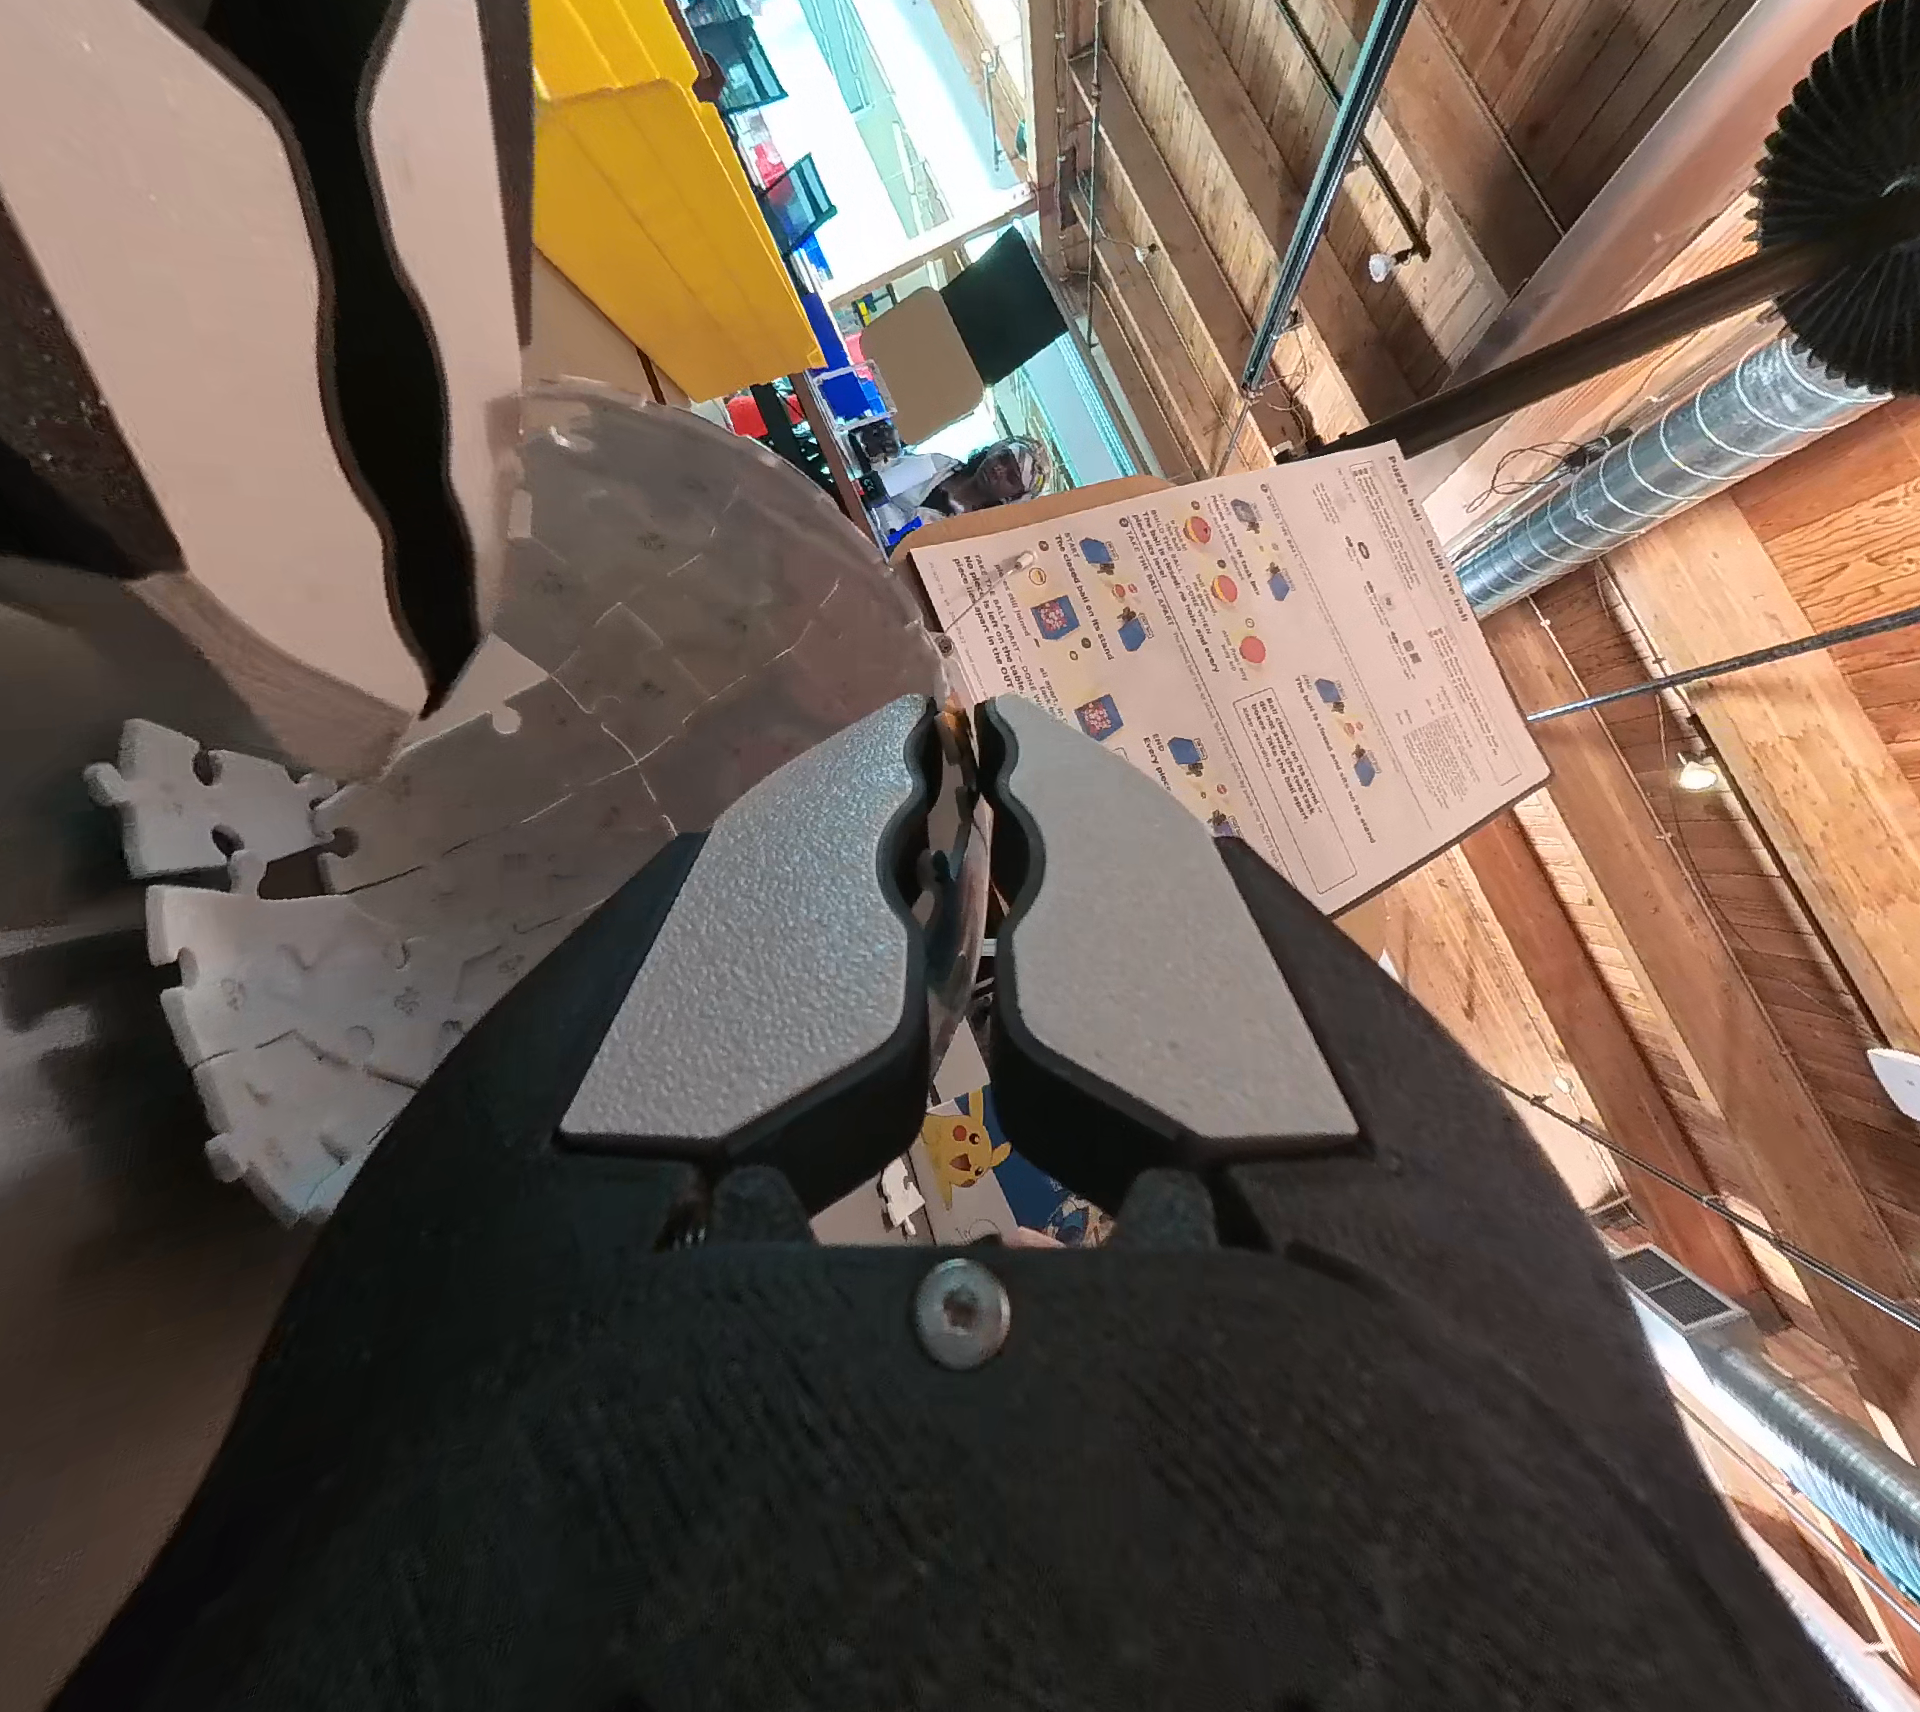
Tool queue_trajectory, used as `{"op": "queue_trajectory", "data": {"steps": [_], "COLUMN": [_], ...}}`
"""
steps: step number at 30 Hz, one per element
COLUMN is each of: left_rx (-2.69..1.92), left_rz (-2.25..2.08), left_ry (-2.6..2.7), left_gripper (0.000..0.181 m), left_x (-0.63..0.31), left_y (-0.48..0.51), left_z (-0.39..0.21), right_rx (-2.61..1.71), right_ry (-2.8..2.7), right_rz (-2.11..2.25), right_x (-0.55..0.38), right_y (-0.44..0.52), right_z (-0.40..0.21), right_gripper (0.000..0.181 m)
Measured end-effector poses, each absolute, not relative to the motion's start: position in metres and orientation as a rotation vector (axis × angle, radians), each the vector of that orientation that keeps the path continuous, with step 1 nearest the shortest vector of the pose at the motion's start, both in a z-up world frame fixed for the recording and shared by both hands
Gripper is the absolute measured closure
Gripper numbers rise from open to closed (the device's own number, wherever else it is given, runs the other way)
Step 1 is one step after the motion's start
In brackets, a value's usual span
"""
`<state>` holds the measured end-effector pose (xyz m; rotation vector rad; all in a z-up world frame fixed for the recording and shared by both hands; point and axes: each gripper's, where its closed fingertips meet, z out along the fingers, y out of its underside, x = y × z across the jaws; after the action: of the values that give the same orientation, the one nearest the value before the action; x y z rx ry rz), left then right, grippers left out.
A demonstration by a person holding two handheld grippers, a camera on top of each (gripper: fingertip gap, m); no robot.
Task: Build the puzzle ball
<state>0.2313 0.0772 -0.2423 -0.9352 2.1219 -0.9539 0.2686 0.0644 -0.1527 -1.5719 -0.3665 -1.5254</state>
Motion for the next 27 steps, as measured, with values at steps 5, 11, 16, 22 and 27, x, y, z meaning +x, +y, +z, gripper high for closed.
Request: {"op": "queue_trajectory", "data": {"steps": [5,11,16,22,27], "left_rx": [-0.860,-0.755,-0.747,-0.768,-0.830], "left_rz": [-0.944,-0.855,-0.852,-0.734,-0.741], "left_ry": [2.119,2.220,2.294,2.331,2.356], "left_gripper": [0.181,0.181,0.181,0.181,0.181], "left_x": [0.242,0.248,0.252,0.256,0.256], "left_y": [0.068,0.063,0.060,0.063,0.062], "left_z": [-0.240,-0.255,-0.263,-0.272,-0.273], "right_rx": [-1.576,-1.574,-1.573,-1.571,-1.568], "right_ry": [-0.371,-0.328,-0.301,-0.291,-0.291], "right_rz": [-1.528,-1.500,-1.491,-1.496,-1.499], "right_x": [0.277,0.279,0.281,0.282,0.282], "right_y": [0.067,0.064,0.062,0.061,0.061], "right_z": [-0.153,-0.153,-0.154,-0.154,-0.153], "right_gripper": [0.175,0.175,0.175,0.175,0.175]}}
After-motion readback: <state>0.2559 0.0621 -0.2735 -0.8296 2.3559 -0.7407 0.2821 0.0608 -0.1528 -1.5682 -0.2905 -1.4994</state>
